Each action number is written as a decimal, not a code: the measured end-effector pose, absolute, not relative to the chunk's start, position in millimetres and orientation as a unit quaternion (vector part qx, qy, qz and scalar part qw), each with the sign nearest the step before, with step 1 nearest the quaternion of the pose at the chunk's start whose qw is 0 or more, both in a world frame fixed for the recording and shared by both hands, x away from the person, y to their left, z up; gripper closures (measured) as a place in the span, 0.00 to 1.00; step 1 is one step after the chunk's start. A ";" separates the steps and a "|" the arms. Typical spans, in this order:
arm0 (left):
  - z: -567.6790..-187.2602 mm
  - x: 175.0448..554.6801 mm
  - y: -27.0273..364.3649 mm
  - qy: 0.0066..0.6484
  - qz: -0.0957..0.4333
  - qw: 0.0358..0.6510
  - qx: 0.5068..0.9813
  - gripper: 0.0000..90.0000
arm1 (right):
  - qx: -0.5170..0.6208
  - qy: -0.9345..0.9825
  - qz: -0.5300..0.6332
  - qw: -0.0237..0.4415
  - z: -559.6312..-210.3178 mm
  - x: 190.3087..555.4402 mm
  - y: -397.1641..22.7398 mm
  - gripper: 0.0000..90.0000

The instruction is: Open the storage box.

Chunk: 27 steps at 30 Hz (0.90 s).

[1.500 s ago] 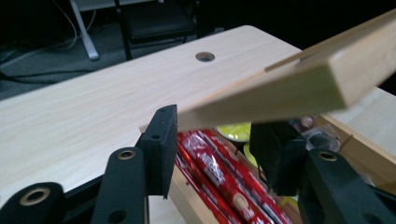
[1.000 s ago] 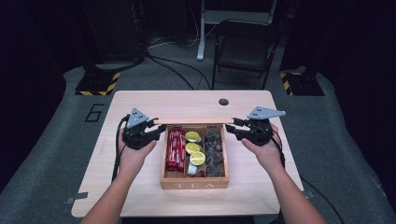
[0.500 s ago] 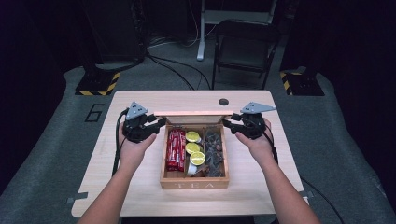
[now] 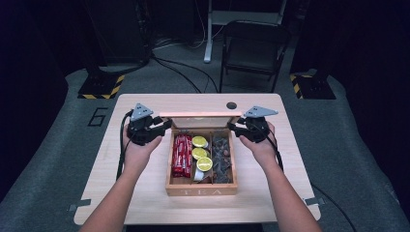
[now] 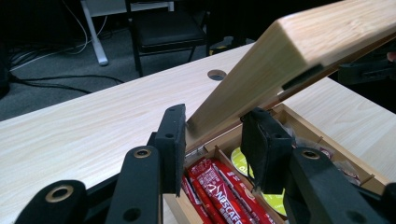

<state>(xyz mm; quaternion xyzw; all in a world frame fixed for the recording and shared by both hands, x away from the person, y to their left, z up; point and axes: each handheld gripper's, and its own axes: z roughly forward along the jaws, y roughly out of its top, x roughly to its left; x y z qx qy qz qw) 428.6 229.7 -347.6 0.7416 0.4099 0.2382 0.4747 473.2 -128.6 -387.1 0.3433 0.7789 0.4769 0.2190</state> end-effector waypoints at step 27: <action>-364.0 410.1 246.0 0.444 0.210 0.497 0.716 0.59 | 0.347 0.776 0.490 0.192 -390.5 475.9 -133.4 0.64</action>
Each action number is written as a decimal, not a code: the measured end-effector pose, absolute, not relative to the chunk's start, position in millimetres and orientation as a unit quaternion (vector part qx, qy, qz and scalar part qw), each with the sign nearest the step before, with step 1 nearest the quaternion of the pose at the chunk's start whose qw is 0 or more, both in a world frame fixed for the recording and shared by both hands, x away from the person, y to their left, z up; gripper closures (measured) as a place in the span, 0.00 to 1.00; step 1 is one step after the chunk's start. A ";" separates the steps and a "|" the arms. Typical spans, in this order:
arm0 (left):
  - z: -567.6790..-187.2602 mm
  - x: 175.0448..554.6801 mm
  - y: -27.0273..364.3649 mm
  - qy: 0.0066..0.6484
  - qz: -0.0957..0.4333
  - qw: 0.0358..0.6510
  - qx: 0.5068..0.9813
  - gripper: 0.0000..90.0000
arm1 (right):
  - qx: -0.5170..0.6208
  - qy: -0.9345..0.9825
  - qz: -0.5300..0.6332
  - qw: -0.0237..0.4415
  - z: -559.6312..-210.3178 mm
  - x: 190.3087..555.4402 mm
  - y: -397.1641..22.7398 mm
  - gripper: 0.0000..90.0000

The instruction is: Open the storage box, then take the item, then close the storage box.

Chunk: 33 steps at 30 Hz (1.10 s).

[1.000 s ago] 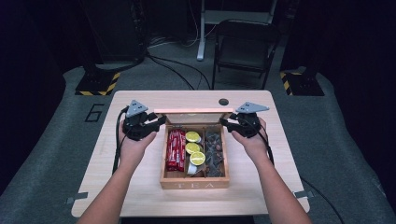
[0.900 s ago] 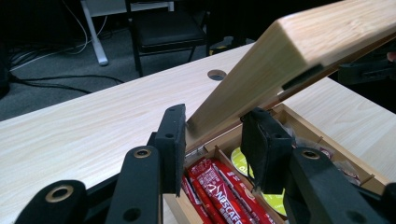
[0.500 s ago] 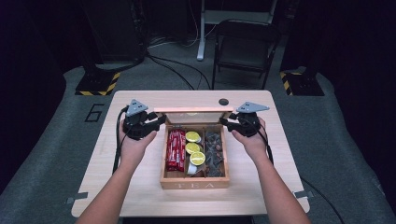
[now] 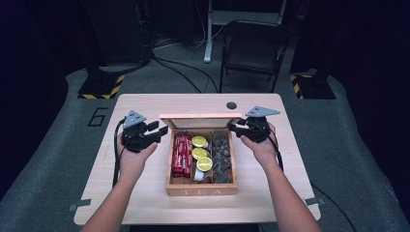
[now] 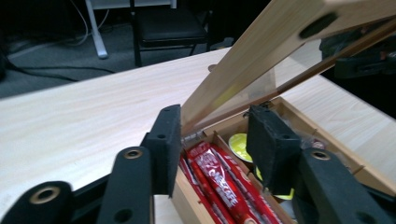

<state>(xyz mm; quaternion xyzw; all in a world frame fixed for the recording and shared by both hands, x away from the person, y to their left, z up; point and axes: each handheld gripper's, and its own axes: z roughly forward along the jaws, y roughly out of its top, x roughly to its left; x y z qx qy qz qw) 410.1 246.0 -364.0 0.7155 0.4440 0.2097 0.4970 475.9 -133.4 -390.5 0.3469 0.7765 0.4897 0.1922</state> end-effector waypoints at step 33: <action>-426.7 383.6 227.2 0.465 0.190 0.466 0.728 0.59 | 0.343 0.774 0.495 0.195 -393.7 472.6 -134.7 0.64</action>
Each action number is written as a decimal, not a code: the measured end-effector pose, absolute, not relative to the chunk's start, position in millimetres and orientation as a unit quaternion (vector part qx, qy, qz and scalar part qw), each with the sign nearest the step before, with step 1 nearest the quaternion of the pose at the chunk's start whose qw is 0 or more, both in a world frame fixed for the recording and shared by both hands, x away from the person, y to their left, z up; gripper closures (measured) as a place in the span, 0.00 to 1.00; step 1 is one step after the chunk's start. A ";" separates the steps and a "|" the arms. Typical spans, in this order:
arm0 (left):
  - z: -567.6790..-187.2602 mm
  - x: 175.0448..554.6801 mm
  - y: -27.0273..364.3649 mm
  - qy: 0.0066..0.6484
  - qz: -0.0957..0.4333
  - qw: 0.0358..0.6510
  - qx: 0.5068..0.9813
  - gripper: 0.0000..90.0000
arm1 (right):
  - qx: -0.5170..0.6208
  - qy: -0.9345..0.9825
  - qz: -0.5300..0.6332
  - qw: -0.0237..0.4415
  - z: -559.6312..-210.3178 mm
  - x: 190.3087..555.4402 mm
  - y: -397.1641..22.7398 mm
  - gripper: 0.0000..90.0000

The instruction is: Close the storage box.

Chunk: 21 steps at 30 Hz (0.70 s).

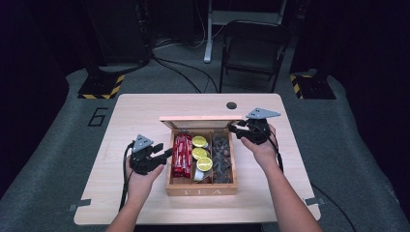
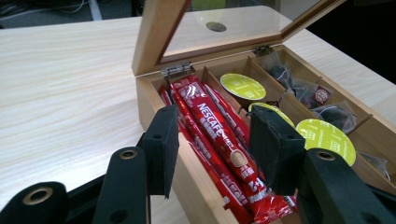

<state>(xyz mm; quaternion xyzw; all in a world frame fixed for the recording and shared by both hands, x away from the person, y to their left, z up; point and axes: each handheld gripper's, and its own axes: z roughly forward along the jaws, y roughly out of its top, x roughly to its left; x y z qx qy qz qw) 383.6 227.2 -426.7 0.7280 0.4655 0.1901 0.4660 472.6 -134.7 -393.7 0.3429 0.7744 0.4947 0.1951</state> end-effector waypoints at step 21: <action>-456.6 409.0 185.0 0.498 0.186 0.424 0.733 0.70 | 0.337 0.776 0.495 0.195 -395.6 470.0 -135.6 0.64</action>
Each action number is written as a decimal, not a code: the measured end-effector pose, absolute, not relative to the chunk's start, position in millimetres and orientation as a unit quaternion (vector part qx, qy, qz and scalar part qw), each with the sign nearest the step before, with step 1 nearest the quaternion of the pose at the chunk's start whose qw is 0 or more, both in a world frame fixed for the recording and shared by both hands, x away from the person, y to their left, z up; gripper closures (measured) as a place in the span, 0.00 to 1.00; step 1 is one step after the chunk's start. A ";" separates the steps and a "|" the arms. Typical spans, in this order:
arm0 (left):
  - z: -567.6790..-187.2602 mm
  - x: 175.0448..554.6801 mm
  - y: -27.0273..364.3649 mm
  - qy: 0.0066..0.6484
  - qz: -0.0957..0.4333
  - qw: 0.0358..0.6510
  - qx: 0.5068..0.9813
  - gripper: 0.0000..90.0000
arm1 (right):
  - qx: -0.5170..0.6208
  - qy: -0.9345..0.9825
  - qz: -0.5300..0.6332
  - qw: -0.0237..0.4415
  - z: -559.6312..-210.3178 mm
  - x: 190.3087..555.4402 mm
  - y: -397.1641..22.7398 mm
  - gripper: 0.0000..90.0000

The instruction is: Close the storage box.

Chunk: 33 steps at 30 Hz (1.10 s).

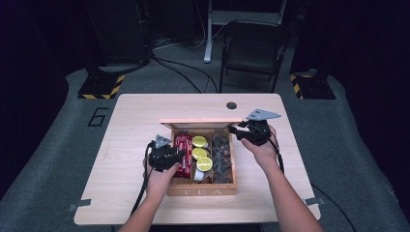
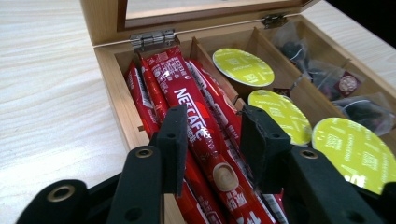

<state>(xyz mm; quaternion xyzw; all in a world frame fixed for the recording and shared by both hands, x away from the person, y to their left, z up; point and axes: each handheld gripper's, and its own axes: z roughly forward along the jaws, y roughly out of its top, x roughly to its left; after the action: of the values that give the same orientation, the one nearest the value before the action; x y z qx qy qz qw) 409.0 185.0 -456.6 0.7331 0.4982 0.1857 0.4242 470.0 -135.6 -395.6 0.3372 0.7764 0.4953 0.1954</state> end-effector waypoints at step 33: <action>-450.1 404.2 190.9 0.515 0.203 0.399 0.731 0.95 | 0.338 0.773 0.503 0.189 -394.7 474.3 -137.0 0.64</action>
<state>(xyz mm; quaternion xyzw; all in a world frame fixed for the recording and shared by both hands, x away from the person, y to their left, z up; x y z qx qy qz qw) 404.2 190.9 -450.1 0.7308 0.5152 0.2030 0.3990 474.3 -137.0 -394.7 0.3381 0.7726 0.5030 0.1891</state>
